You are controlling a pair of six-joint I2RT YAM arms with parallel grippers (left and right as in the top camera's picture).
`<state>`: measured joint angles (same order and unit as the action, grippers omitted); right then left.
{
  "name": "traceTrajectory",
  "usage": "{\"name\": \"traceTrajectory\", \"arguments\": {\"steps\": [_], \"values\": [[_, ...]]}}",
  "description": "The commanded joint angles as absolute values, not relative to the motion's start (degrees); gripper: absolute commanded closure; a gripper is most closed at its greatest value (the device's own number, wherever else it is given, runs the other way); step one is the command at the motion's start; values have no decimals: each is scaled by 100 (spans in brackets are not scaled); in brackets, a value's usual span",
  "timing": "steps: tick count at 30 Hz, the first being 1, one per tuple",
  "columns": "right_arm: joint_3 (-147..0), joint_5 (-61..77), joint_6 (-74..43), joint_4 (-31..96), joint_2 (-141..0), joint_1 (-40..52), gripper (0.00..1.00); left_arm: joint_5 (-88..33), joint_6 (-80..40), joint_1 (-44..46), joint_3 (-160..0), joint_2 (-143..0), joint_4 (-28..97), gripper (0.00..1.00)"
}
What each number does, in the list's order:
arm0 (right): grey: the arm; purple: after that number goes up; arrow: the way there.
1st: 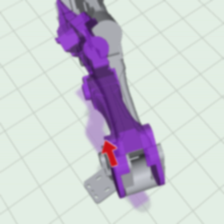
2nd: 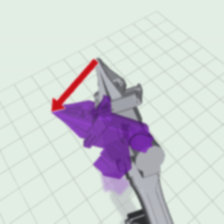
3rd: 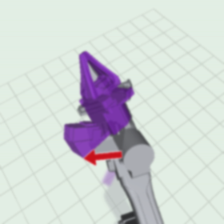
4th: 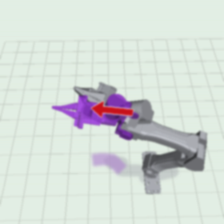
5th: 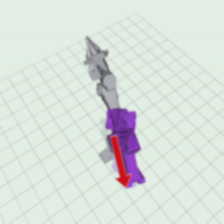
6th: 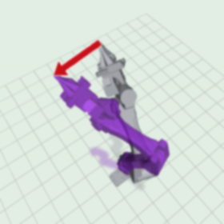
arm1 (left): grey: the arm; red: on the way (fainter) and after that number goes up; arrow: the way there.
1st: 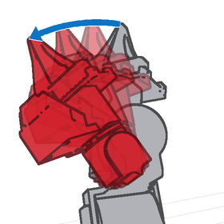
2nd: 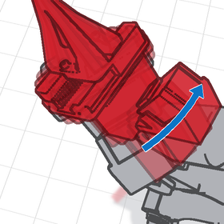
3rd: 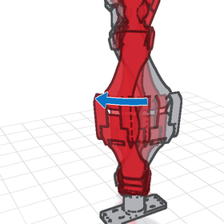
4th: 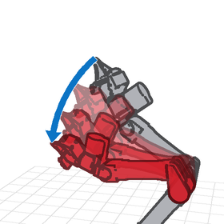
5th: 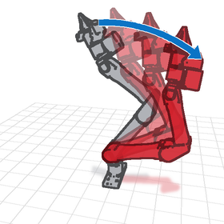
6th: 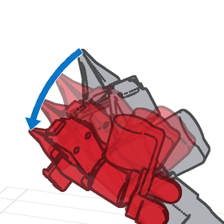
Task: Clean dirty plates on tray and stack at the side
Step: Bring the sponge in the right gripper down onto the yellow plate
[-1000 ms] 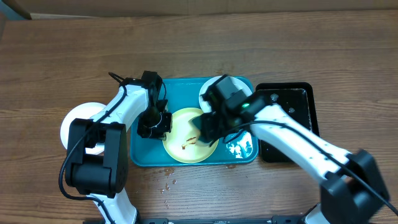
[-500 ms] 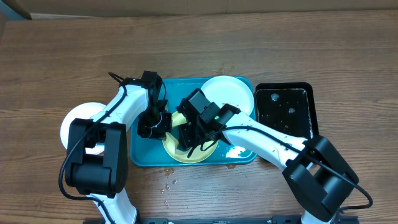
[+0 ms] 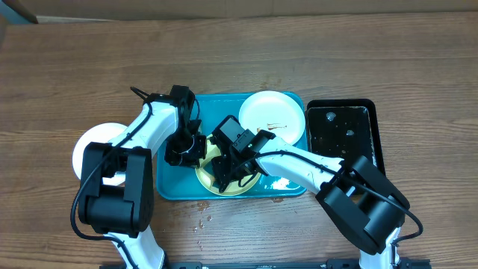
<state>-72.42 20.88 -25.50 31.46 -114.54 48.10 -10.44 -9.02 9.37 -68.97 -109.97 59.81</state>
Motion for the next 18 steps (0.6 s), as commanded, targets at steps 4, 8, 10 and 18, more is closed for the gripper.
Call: {"name": "traceTrajectory", "arguments": {"steps": [4,8,10,18], "values": [[-7279,436,-3315,3968,-11544,4722,96,-821,-945,956,-6871,-11089,6053,96],[-7282,89,-3479,4259,-11542,4534,96,-657,-1033,956,-6871,-11089,6084,96],[-7282,91,-3481,4254,-11542,4429,96,-637,-1031,956,-6871,-11089,6095,96],[-7286,91,-3760,4233,-11542,4003,96,-639,-1031,956,-6871,-11089,6108,96]]}}
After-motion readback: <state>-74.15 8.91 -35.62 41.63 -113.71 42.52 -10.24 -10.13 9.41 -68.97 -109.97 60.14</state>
